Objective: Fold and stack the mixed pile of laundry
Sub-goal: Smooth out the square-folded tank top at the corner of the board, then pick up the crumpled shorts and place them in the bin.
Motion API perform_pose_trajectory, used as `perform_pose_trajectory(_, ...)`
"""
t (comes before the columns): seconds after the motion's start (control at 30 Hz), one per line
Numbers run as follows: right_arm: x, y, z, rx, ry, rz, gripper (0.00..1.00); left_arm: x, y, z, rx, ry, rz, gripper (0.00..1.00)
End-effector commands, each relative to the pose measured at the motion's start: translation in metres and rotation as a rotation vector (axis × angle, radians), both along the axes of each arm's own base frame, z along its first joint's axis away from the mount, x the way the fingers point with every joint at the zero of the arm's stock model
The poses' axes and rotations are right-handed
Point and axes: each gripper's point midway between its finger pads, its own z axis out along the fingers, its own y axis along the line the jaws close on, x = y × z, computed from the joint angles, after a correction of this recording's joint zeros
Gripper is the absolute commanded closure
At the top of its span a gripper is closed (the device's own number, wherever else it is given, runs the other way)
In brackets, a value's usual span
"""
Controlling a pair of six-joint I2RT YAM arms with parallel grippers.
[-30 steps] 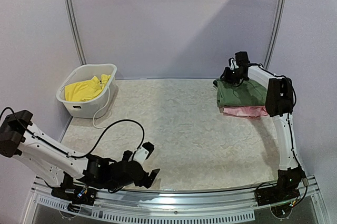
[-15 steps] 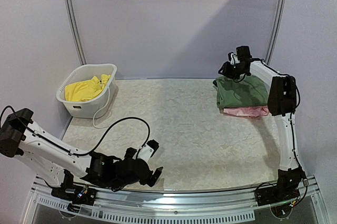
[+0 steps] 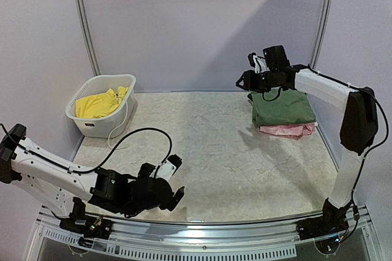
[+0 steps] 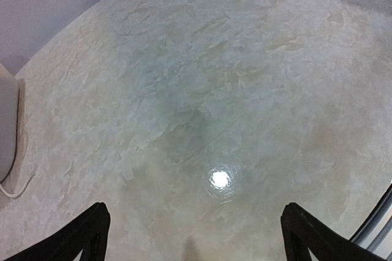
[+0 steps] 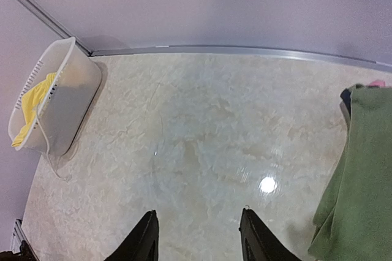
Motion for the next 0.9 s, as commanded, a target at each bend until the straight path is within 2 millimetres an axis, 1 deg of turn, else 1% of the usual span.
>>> perform_pose_trajectory(0.0,-0.043,0.002,-0.005,-0.032,-0.024,-0.014,0.50,0.013,0.012,0.030,0.039,-0.063,0.039,0.01)
perform_pose_trajectory(0.03,-0.055,0.005,-0.005,-0.030,-0.030,-0.005,0.48,0.016,0.013,0.035,0.037,-0.068,0.046,0.00)
perform_pose_trajectory(0.07,-0.066,0.007,-0.010,-0.032,-0.027,-0.001,0.45,0.019,0.016,0.038,0.042,-0.070,0.053,0.01)
perform_pose_trajectory(0.1,-0.077,0.007,-0.005,-0.020,-0.042,-0.002,0.44,0.021,0.018,0.044,0.036,-0.073,0.057,0.00)
perform_pose_trajectory(0.13,-0.087,0.009,-0.010,-0.021,-0.039,0.000,0.42,0.024,0.021,0.048,0.032,-0.073,0.064,0.00)
perform_pose_trajectory(0.17,-0.096,0.009,-0.009,-0.014,-0.047,-0.003,0.38,0.027,0.024,0.052,0.028,-0.074,0.072,0.01)
perform_pose_trajectory(0.2,-0.105,0.012,-0.014,-0.016,-0.045,0.000,0.34,0.030,0.026,0.056,0.024,-0.075,0.075,0.01)
perform_pose_trajectory(0.23,-0.114,0.012,-0.011,-0.010,-0.055,-0.002,0.32,0.033,0.029,0.061,0.018,-0.076,0.083,0.00)
perform_pose_trajectory(0.3,-0.129,0.014,-0.017,-0.018,-0.056,0.003,0.27,0.040,0.036,0.070,0.012,-0.080,0.105,0.00)
perform_pose_trajectory(0.33,-0.137,0.014,-0.016,-0.018,-0.060,0.006,0.25,0.044,0.041,0.076,0.011,-0.083,0.118,0.00)
perform_pose_trajectory(0.37,-0.144,0.013,-0.022,-0.029,-0.053,0.005,0.23,0.048,0.045,0.080,0.011,-0.085,0.132,0.01)
perform_pose_trajectory(0.4,-0.150,0.010,-0.025,-0.028,-0.053,-0.002,0.21,0.054,0.051,0.085,0.008,-0.085,0.154,0.00)
perform_pose_trajectory(0.43,-0.156,0.007,-0.022,-0.016,-0.066,-0.008,0.19,0.059,0.056,0.089,0.003,-0.084,0.171,0.00)
perform_pose_trajectory(0.47,-0.164,0.005,-0.028,-0.011,-0.055,-0.008,0.17,0.063,0.060,0.093,-0.003,-0.081,0.184,0.01)
perform_pose_trajectory(0.53,-0.173,-0.005,-0.034,-0.010,-0.058,-0.041,0.14,0.074,0.070,0.098,-0.011,-0.072,0.219,0.00)
perform_pose_trajectory(0.67,-0.197,-0.016,-0.038,0.004,-0.062,-0.058,0.06,0.095,0.090,0.113,-0.029,-0.064,0.301,0.00)
perform_pose_trajectory(0.7,-0.202,-0.019,-0.046,0.001,-0.048,-0.062,0.05,0.100,0.093,0.117,-0.038,-0.061,0.313,0.00)
perform_pose_trajectory(0.77,-0.208,-0.024,-0.051,0.006,-0.041,-0.067,0.03,0.107,0.098,0.124,-0.047,-0.059,0.333,0.00)
perform_pose_trajectory(0.87,-0.216,-0.034,-0.054,0.009,-0.046,-0.088,0.01,0.118,0.107,0.133,-0.054,-0.059,0.363,0.01)
